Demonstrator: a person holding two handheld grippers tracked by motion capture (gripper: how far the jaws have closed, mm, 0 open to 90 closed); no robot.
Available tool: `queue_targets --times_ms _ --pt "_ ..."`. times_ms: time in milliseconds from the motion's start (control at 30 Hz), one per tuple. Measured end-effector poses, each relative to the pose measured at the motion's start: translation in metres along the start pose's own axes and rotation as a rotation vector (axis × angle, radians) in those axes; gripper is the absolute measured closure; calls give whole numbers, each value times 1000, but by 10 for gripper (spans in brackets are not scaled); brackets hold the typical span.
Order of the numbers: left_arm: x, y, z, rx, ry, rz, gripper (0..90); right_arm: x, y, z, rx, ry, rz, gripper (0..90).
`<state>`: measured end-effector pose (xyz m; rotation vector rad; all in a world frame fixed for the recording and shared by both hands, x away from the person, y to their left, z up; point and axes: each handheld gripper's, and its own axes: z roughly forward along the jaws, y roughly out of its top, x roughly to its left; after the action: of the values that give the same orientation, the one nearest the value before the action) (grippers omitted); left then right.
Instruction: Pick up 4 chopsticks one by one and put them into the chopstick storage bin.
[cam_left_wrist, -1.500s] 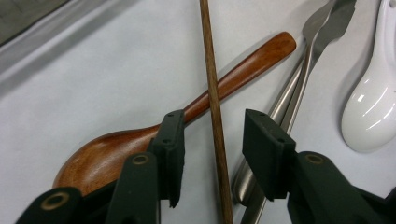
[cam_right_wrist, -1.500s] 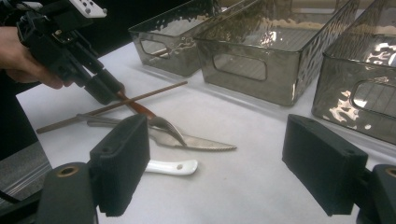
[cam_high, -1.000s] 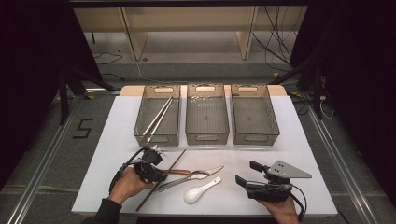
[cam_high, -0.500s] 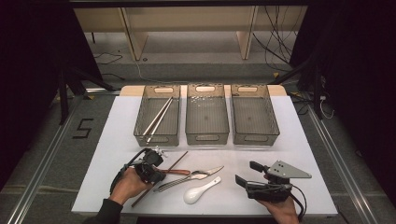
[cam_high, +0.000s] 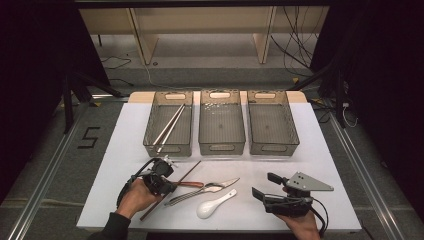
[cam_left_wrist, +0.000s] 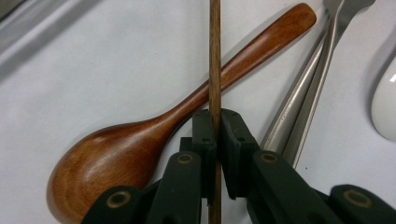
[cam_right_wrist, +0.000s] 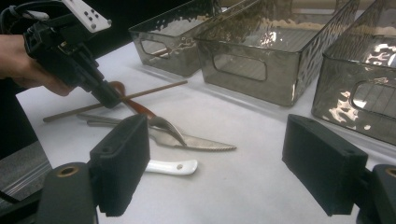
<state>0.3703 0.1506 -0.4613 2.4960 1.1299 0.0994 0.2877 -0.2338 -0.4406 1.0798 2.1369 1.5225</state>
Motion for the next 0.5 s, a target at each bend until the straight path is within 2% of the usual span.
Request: queue_targets --times_ms 500 --pt "0 2 -12 -33 -2 9 847 0 0 0 0 0 1 237"
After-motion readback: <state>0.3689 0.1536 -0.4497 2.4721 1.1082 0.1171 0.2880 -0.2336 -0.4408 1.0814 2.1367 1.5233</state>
